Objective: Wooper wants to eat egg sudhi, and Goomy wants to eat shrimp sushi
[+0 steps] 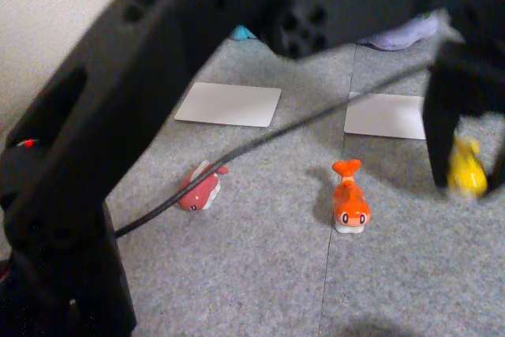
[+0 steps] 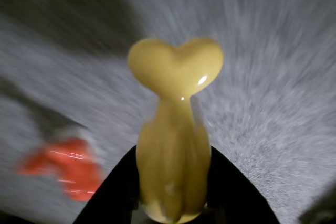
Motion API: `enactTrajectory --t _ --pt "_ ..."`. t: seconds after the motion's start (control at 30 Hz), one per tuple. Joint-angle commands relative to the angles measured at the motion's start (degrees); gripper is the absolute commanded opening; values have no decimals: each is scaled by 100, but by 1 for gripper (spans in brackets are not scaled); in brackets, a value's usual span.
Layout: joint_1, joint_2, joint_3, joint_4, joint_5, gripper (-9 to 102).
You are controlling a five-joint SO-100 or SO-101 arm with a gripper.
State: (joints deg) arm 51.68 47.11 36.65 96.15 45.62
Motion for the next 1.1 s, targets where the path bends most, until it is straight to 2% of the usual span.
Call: enactTrajectory --t 0.0,0.3,0.47,0.63,0.83,1.07 --pt "-721 765 -114 132 563 4" --pt "-2681 905 404 141 2206 4" --pt "-3656 1011 1292 132 2813 4" --pt "-4377 1046 1362 18 3252 4" --pt "-4632 800 1441 -457 3419 5" --pt "-4271 185 1424 -650 3313 5"
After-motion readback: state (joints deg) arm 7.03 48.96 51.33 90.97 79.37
